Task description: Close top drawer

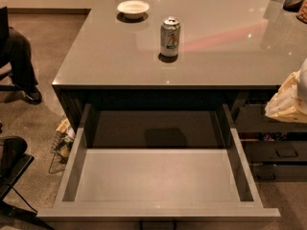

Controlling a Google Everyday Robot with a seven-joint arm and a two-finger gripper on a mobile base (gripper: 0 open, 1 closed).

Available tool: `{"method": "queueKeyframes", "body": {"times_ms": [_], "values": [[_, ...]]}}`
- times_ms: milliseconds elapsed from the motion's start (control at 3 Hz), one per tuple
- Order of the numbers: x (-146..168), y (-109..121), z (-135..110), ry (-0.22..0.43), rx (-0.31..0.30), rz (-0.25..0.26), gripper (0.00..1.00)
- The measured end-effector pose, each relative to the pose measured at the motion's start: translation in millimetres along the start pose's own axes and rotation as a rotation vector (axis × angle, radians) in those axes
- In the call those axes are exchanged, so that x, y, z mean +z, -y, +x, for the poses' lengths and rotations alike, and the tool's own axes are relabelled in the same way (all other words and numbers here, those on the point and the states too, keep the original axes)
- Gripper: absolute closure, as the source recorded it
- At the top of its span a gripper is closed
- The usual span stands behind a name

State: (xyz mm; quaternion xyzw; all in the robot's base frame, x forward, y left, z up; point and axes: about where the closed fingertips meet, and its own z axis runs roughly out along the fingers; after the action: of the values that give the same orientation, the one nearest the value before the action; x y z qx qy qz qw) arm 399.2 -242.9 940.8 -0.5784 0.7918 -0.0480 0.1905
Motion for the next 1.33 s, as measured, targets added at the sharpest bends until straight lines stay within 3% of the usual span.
{"method": "queueKeyframes", "body": {"times_ms": [333, 667, 1000, 1333], "values": [[0.6, 1.6, -1.9, 0.0, -0.004, 0.002, 1.0], [20.2, -21.0, 9.9, 0.027, 0.021, -0.022, 1.0], [36.0, -70.7, 36.0, 0.069, 0.074, -0.017, 1.0], [44.1, -165.1, 83.7, 0.093, 0.175, -0.016, 1.0]]}}
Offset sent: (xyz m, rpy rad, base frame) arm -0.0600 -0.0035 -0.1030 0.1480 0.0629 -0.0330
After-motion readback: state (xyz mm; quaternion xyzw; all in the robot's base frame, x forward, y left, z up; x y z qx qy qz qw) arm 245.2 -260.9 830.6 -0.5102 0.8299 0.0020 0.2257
